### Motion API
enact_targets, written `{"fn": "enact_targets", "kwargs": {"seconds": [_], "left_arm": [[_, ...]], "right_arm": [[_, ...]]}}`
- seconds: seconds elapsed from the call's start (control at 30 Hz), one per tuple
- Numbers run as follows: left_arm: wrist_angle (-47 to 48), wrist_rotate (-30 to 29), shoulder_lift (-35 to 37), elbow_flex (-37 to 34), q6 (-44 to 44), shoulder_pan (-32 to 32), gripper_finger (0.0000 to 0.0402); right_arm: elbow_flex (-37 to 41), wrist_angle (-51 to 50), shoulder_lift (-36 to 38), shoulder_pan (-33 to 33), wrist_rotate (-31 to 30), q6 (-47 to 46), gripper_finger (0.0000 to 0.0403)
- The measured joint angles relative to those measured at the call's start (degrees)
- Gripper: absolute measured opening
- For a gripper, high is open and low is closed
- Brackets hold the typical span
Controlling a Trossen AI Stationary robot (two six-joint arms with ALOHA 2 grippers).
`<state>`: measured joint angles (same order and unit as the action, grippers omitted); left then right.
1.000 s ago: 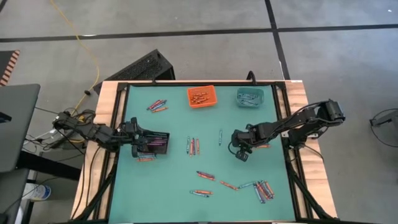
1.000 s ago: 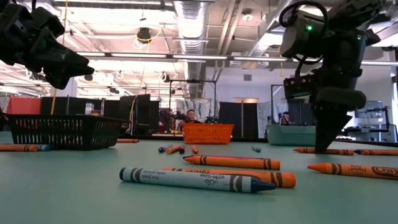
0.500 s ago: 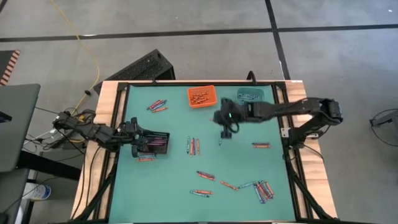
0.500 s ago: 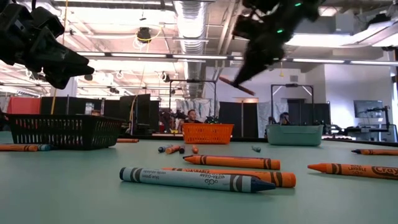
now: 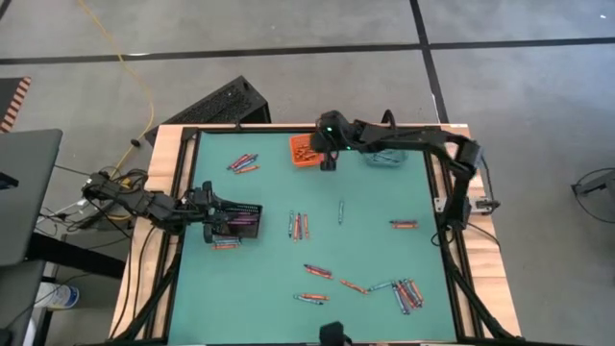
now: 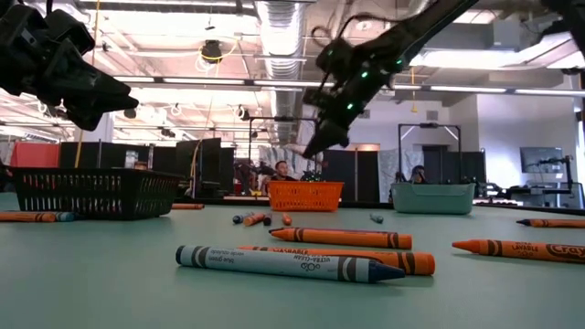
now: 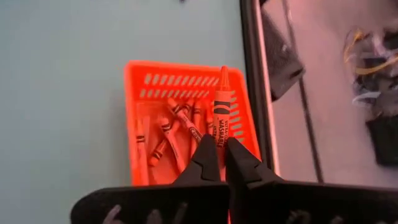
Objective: Sort crayons
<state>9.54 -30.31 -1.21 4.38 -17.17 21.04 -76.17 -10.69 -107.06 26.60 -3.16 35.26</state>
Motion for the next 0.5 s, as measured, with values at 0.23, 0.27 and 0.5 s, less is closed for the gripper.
{"fn": "enact_targets", "kwargs": {"seconds": [0.23, 0.27, 0.5], "left_arm": [[-0.02, 0.0, 0.0, 0.0, 0.0, 0.0, 0.0128], [0.0, 0.01, -0.02, 0.0, 0.0, 0.0, 0.0128], [0.0, -0.04, -0.02, 0.0, 0.0, -0.01, 0.0128]], "right_arm": [[-8.17, -4.55, -6.32, -0.01, -6.5, -3.32, 0.0044], [-8.79, -4.5, -6.71, -0.15, -7.4, -3.36, 0.0054], [-9.63, -6.71, -5.3, -1.26, -8.77, -2.64, 0.0114]]}}
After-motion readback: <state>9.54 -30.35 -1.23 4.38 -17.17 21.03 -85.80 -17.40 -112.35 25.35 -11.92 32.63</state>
